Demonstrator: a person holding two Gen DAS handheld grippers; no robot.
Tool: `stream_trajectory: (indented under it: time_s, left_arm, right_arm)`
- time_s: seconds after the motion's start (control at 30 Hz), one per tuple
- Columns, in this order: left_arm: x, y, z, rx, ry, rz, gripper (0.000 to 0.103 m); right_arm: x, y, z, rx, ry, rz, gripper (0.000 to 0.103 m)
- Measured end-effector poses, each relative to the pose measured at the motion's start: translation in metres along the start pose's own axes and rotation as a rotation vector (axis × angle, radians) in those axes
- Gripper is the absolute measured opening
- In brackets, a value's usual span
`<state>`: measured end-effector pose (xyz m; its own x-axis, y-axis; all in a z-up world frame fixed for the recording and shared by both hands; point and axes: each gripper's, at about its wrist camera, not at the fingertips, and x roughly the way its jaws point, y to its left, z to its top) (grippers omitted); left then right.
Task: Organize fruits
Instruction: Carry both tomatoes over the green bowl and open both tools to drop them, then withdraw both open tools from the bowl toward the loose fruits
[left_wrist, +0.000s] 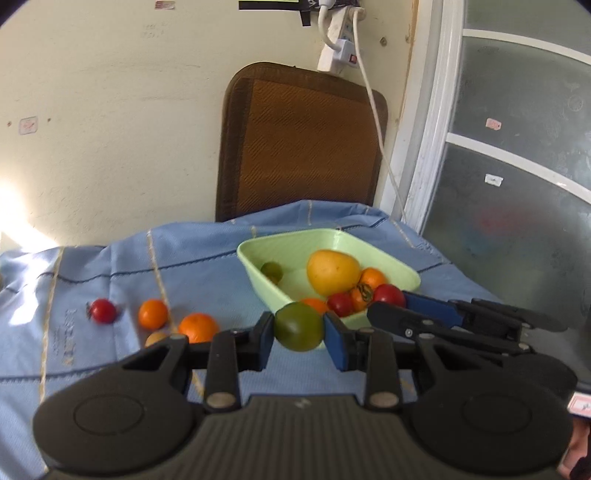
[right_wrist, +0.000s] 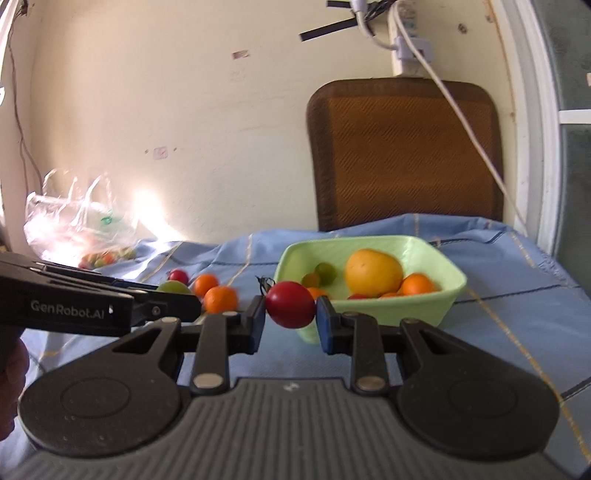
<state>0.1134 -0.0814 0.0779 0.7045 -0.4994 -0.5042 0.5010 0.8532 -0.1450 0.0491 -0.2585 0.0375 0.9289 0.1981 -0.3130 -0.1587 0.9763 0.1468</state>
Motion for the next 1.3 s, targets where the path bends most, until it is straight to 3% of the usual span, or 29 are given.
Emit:
stream_trajectory:
  time_s: [0.13,0.3,0.43,0.6,0.77,0.9,0.97,1.1,1.3]
  left_arm:
    - [0.043,0.001,0.028,-0.038,0.033,-0.011,0.029]
    - [0.086,0.014,0.038,-0.108,0.089,-0.02,0.029]
    - [0.104,0.018,0.036,-0.121,0.119,-0.015,0.029]
    - [0.109,0.015,0.034,-0.106,0.112,-0.017,0.038]
    - [0.07,0.033,0.037,-0.146,0.026,-0.015,0.038]
    - [0.019,0.059,0.023,-0.182,-0.035,0.093,0.038]
    - [-0.004,0.068,0.003,-0.189,-0.036,0.182,0.039]
    - [-0.03,0.074,-0.038,-0.203,0.014,0.291,0.039]
    - [-0.04,0.041,-0.072,-0.131,0.049,0.331,0.039]
  right_arm:
    - [0.02,-0.025,0.012,0.044,-0.015,-0.038,0.032]
    - [0.042,-0.037,0.012,0.042,-0.002,-0.066,0.032]
    - [0.05,-0.038,0.007,0.05,0.008,-0.062,0.033]
    - [0.052,-0.039,0.005,0.071,0.005,-0.043,0.034]
    - [0.049,-0.046,0.005,0.128,-0.008,-0.029,0.034]
    - [0.042,-0.053,0.002,0.196,-0.032,-0.016,0.034]
    - [0.038,-0.054,0.002,0.213,-0.041,-0.022,0.034]
    - [0.022,-0.039,-0.003,0.197,-0.058,-0.033,0.034]
    - [-0.009,-0.008,-0.027,0.234,0.015,-0.032,0.034]
